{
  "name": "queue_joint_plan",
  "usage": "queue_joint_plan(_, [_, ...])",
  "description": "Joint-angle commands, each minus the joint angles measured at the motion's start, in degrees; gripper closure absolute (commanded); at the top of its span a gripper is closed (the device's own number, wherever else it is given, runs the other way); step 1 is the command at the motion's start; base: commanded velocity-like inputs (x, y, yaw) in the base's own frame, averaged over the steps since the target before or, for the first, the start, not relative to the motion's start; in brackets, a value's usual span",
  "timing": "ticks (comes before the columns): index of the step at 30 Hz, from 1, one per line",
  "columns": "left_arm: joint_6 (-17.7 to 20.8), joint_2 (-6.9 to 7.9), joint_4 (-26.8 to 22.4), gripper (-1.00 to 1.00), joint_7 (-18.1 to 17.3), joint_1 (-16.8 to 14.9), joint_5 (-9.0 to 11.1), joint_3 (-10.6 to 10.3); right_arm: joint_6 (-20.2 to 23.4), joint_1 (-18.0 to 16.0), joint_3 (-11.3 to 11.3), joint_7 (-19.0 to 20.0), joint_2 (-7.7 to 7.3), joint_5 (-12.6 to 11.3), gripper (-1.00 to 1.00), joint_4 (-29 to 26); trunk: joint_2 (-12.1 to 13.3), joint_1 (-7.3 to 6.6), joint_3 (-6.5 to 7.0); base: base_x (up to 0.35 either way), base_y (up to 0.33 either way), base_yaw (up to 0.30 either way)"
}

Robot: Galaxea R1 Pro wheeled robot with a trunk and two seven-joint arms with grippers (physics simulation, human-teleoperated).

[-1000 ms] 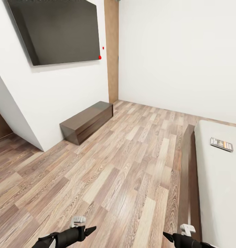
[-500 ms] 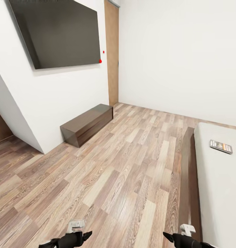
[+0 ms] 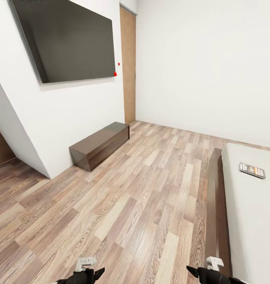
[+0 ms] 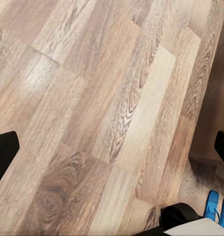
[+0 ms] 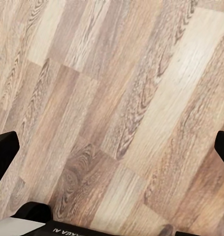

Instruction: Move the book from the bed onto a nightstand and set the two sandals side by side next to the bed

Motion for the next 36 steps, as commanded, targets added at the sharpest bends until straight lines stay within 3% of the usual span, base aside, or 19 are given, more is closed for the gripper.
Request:
queue_joint_plan(1, [-0.6, -0.01, 0.5, -1.0, 0.2, 0.0, -0.6, 0.4, -0.3, 0.0, 0.5, 0.1, 0.02, -0.3, -1.0, 0.1, 0.0, 0.0, 0.04, 0.0, 0.0, 0.0])
queue_joint_plan(11, [-2.7, -0.19, 1.2, -1.0, 3.9, 0.0, -0.6, 0.3, -0.3, 0.0, 0.5, -0.1, 0.02, -0.4, -1.0, 0.1, 0.0, 0.0, 0.96, 0.0, 0.0, 0.0])
queue_joint_plan(36, [-2.8, -0.23, 1.2, -1.0, 4.1, 0.0, -0.6, 0.3, -0.3, -0.1, 0.5, 0.0, 0.03, -0.4, -1.0, 0.1, 0.0, 0.0, 3.25, 0.0, 0.0, 0.0])
